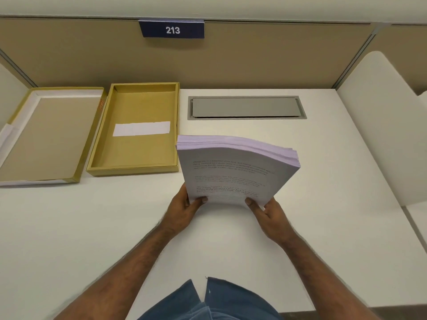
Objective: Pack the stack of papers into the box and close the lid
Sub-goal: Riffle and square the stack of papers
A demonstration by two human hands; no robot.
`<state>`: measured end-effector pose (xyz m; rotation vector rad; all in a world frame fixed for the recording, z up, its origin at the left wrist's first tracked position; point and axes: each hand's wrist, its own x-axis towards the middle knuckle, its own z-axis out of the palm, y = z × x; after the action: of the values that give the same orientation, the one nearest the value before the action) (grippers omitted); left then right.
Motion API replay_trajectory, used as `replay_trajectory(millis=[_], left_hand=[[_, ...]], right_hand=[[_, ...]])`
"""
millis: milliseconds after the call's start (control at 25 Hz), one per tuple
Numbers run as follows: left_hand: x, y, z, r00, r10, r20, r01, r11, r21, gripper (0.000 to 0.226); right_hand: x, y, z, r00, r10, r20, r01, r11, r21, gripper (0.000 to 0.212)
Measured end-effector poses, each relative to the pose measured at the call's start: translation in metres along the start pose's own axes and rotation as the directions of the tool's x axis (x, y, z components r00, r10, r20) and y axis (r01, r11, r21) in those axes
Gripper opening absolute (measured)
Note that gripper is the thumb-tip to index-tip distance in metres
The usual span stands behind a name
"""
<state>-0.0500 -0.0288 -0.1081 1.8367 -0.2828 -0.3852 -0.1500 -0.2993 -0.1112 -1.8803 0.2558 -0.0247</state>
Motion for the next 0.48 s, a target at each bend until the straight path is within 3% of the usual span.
replay_trajectory(millis=[160, 480], left_hand=[[-0.016, 0.003, -0.008, 1.0, -0.019, -0.013, 0.02, 1.0, 0.013, 0.042], [-0.046, 0.016, -0.104, 0.978, -0.206, 0.03, 0.208, 0.971, -0.115, 0.035]], right_hand=[[-0.011, -0.012, 0.004, 1.0, -0.019, 0.002, 0.019, 0.999, -0.049, 0.047], [0.018, -0.089, 0.049, 0.982, 0.011, 0.191, -0.005, 0.999, -0.033, 0.038]])
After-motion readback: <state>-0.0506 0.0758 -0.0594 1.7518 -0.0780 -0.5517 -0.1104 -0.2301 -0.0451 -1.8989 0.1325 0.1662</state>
